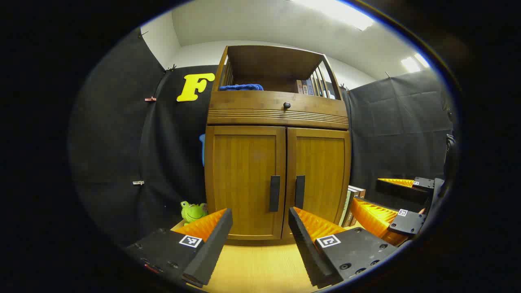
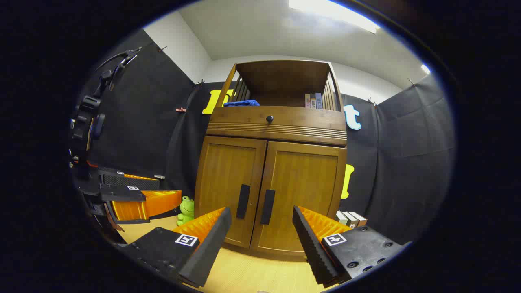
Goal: Open the right door of the double-door shoe cabinet with the right hand, and open the left door with the left hand.
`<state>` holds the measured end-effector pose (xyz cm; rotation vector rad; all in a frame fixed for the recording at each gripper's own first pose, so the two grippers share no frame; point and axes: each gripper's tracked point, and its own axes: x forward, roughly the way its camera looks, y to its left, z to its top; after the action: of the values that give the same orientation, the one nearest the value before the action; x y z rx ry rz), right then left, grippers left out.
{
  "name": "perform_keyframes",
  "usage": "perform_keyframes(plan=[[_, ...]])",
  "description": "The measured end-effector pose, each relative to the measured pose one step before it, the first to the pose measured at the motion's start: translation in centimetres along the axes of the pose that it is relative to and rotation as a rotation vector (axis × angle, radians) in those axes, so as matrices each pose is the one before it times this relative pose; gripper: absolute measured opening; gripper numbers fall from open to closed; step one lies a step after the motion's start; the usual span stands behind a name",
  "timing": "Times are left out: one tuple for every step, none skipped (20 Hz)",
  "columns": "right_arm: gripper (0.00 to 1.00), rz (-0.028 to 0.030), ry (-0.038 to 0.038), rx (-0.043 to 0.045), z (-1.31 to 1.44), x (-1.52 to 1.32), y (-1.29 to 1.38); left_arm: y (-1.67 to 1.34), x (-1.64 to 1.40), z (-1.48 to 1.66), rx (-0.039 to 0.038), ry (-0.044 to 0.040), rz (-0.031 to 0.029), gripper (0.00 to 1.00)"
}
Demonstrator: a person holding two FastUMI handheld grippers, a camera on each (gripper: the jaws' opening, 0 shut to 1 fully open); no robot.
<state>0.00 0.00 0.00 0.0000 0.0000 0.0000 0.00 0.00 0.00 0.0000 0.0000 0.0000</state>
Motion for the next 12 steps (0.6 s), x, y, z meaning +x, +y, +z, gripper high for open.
perform_keyframes(plan=[[0.96, -0.00397, 0.00103, -0.00814, -0.041, 0.082, -0.104, -0.217, -0.023, -0.027, -0.00078, -0.00065, -0.00567, 0.84], [0.96, -0.00286, 0.00279, -0.01038, -0.175, 0.015, -0.101, -0.202, 0.072, 0.089, -0.00094, -0.0006, -0.00553, 0.84], [0.96, 0.00142, 0.00265, -0.00424, -0.173, 0.076, 0.159, -0.099, 0.058, -0.109, 0.00063, -0.00114, -0.0035, 0.84], [0.96, 0.00381, 0.00078, 0.0025, 0.017, 0.032, 0.165, -0.082, 0.116, 0.158, 0.00295, -0.00164, -0.00194, 0.87], [0.96, 0.00399, 0.00025, 0.00805, -0.001, 0.013, 0.148, 0.082, 0.174, -0.059, 0.00232, 0.00006, 0.00052, 0.87], [0.96, 0.00374, 0.00201, 0.00871, -0.028, 0.053, 0.099, 0.023, 0.179, -0.043, 0.00159, 0.00327, -0.00051, 0.84], [0.96, -0.00071, 0.0013, 0.00296, -0.031, 0.069, -0.119, -0.051, 0.176, -0.163, -0.00108, 0.00483, -0.00145, 0.87], [0.96, -0.00661, 0.00087, -0.00584, 0.058, 0.118, -0.236, 0.008, 0.164, -0.097, -0.00192, 0.00691, -0.00204, 0.87], [0.96, -0.00523, 0.00168, -0.01176, 0.128, -0.055, -0.112, 0.011, 0.155, -0.12, -0.00086, 0.00523, 0.00056, 0.87], [0.96, -0.00194, -0.00325, -0.01414, 0.08, 0.092, -0.095, 0.09, 0.168, 0.097, 0.00079, 0.00098, 0.00217, 0.87], [0.99, 0.00214, -0.00641, -0.00526, 0.041, 0.193, 0.167, 0.056, 0.213, -0.002, 0.00093, -0.00058, 0.00243, 0.84], [0.97, 0.00289, -0.00116, 0.00244, -0.112, 0.103, 0.151, 0.015, 0.143, 0.086, 0.00061, -0.0003, -0.00185, 0.85]])
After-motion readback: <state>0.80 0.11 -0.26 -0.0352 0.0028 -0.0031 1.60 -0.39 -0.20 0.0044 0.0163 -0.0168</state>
